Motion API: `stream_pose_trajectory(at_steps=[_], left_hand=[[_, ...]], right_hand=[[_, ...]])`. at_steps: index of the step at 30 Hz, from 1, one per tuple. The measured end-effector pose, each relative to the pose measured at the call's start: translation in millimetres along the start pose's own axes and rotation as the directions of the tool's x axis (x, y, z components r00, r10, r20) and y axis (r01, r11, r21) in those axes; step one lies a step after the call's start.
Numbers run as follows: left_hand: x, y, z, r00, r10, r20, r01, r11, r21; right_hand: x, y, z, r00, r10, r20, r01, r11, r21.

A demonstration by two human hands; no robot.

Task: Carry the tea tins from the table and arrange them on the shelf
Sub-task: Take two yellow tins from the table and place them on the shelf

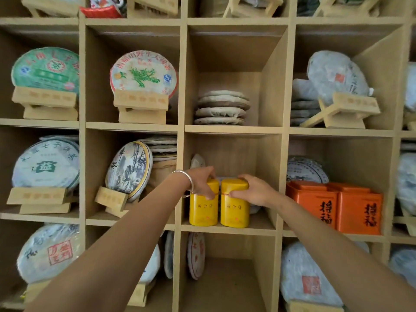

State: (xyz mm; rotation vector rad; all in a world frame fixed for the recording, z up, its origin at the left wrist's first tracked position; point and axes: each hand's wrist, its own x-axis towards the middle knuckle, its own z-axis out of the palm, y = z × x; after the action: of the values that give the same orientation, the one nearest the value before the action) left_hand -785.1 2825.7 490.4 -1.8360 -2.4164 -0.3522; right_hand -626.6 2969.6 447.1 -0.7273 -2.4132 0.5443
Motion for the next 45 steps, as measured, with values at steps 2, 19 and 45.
stream_pose_trajectory(at_steps=[2, 19, 45], left_hand=[[1, 2, 1, 1.0, 0.021, -0.022, -0.019, 0.996, 0.087], [-24, 5, -12, 0.992, 0.118, -0.037, -0.093, 0.91, 0.403], [-29, 5, -6, 0.988, 0.136, -0.07, -0.089, 0.885, 0.456]], right_hand=[[-2, 1, 6, 0.998, 0.001, -0.066, 0.0, 1.0, 0.005], [-21, 13, 25, 1.0, 0.004, 0.006, -0.006, 0.945, 0.326], [-23, 18, 33, 1.0, -0.014, -0.011, 0.017, 0.936, 0.352]])
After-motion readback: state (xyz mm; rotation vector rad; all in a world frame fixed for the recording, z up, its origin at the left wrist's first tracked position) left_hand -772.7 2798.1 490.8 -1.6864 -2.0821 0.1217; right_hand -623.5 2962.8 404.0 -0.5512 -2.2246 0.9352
